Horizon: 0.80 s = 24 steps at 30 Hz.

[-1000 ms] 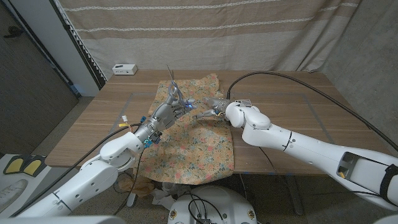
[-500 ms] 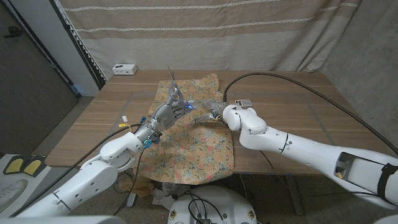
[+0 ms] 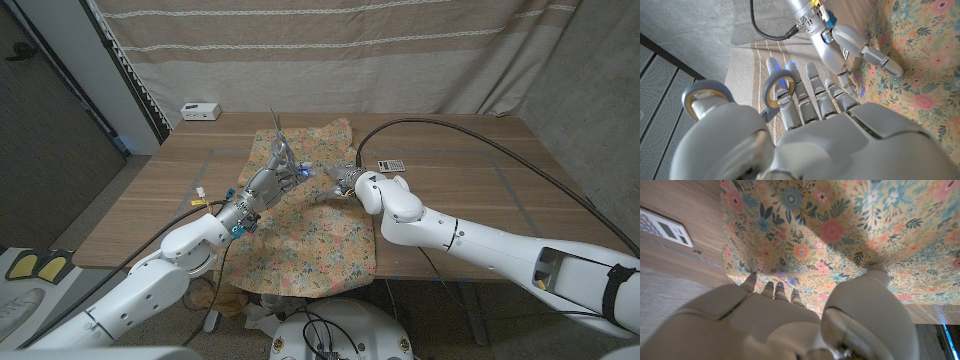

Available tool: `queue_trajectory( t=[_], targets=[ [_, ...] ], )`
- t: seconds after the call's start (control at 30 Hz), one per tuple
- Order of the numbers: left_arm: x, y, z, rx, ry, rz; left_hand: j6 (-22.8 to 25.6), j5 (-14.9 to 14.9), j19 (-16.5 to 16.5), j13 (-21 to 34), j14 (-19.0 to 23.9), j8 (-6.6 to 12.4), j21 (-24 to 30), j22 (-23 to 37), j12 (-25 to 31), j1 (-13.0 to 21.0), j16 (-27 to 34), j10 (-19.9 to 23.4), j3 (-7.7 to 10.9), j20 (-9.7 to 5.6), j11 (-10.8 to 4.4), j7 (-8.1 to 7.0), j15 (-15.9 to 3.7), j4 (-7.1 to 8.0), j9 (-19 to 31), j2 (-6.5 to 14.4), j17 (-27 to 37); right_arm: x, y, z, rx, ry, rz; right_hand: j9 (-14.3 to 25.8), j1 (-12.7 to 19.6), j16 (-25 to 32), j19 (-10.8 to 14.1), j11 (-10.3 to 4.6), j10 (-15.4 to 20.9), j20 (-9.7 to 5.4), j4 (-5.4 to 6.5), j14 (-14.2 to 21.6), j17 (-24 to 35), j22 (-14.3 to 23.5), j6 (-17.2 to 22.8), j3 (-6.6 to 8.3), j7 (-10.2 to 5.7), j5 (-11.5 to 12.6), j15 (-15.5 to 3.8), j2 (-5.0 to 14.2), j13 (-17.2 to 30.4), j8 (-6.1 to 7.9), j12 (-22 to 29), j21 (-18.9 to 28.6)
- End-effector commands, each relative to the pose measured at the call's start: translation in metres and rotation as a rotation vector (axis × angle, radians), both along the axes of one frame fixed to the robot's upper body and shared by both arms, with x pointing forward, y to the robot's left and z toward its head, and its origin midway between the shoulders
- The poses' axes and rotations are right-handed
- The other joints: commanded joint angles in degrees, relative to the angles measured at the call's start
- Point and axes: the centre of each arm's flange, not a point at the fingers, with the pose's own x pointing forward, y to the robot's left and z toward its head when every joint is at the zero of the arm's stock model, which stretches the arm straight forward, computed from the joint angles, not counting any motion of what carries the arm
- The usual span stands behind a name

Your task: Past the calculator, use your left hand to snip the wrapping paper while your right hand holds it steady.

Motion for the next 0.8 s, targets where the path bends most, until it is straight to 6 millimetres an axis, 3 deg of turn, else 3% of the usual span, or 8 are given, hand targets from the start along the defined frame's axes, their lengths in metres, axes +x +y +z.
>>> queue_trajectory(
  t=[0.03,0.53,0.8],
  targets=[
    [0.000,0.001,-0.002,-0.011,0.001,-0.003,-0.8,0.3,0.2,0.0,0.6,0.02,-0.1,0.2,0.2,0.7,0.0,6.0,0.02,0.38,-5.76,1.57,-8.99,-0.14,0.2,0.1,0.0,0.001,0.004,-0.008,-0.024,-0.014,-0.015,0.1,1.4,0.3,-4.5,-0.59,1.8,0.43,-0.28,-6.9,0.0,0.2,-5.0,0.74,-0.18,0.7,-0.87,0.87,0.5,0.89,1.3,0.5],
    [0.003,0.002,-0.002,-0.017,0.007,-0.016,-0.5,0.5,0.1,-0.1,0.9,0.04,-0.1,0.2,0.4,0.8,-0.1,6.2,0.05,0.31,-5.85,1.34,-9.13,-0.13,0.2,0.3,0.0,0.003,0.009,-0.016,-0.044,-0.017,-0.030,0.1,2.7,0.4,-3.9,-0.41,3.2,0.09,-0.82,-6.5,0.0,0.2,-4.2,1.31,0.05,1.2,-1.32,1.74,0.6,1.15,2.0,0.6],
    [0.003,0.002,0.000,-0.015,0.003,-0.021,-0.4,0.6,0.2,-0.3,0.9,0.02,-0.1,0.2,0.4,0.9,-0.3,6.3,0.04,0.26,-5.82,1.34,-9.19,-0.11,0.2,0.3,0.0,0.003,0.008,-0.020,-0.032,-0.022,-0.031,0.1,3.7,0.5,-3.6,-1.15,4.1,-0.07,-1.19,-6.2,0.0,0.2,-4.0,1.84,0.46,1.5,-1.71,2.52,0.7,1.19,2.5,0.7]
  ],
)
